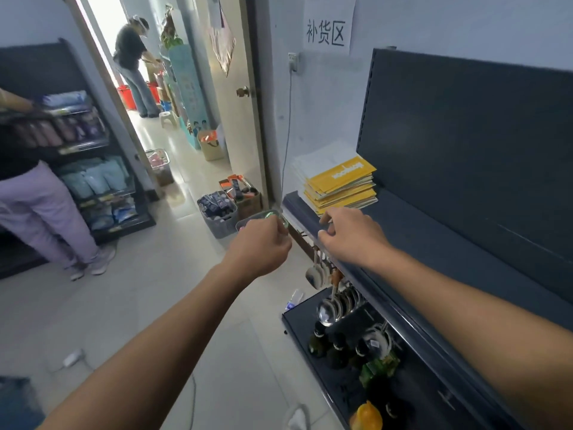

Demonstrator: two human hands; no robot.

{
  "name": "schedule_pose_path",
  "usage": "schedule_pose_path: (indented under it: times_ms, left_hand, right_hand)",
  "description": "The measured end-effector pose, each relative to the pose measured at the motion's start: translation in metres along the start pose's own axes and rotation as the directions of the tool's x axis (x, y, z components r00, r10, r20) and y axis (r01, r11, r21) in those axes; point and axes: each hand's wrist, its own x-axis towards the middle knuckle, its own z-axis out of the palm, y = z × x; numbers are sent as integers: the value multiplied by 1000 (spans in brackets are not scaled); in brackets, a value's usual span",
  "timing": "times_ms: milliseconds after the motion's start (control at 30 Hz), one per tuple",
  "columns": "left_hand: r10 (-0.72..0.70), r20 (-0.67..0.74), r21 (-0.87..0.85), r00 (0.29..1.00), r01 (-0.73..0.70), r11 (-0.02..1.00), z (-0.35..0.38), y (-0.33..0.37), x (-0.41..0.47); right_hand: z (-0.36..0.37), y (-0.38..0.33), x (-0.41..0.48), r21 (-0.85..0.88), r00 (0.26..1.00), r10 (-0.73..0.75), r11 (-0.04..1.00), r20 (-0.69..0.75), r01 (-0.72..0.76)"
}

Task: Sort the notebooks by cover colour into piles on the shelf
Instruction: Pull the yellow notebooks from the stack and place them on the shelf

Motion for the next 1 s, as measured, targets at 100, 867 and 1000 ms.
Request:
schedule_pose_path:
  times_ms: [100,867,1000]
  left_hand:
    - [33,12,11,999,-33,999,-1,-5,45]
    - [567,204,-28,798,-574,818,25,32,330]
    - [654,245,-76,715,-659,749,34,33,368]
  right_hand:
    - [8,6,38,13,1000,25,1000,-10,-25]
    - [4,90,200,-4,848,515,854,-127,-519]
    - [4,93,215,19,785,596,798,-167,-602]
